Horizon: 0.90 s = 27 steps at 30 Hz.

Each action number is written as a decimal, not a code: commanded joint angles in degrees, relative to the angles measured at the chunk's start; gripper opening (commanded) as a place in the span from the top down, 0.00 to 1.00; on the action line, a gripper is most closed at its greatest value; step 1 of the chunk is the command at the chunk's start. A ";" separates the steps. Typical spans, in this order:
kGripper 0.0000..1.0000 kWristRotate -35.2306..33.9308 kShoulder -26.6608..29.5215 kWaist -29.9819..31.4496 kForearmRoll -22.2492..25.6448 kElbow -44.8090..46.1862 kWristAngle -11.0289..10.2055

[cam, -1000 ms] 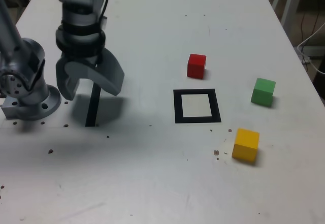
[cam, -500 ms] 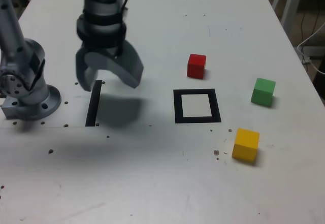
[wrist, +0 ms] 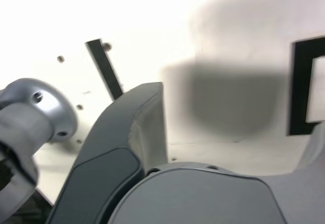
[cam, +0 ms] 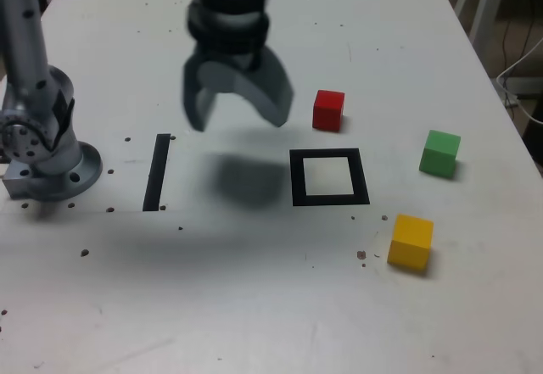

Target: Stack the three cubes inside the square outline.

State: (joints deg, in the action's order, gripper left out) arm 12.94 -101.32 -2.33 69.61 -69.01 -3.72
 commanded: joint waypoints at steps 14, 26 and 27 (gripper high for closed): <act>0.01 8.63 -8.64 -7.28 0.15 -9.99 -0.88; 0.01 12.73 -15.55 -10.15 2.29 -19.29 -1.30; 0.01 12.96 -16.01 -10.27 2.36 -19.87 -1.33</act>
State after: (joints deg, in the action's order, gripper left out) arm 25.61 -116.59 -12.37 71.80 -88.10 -4.92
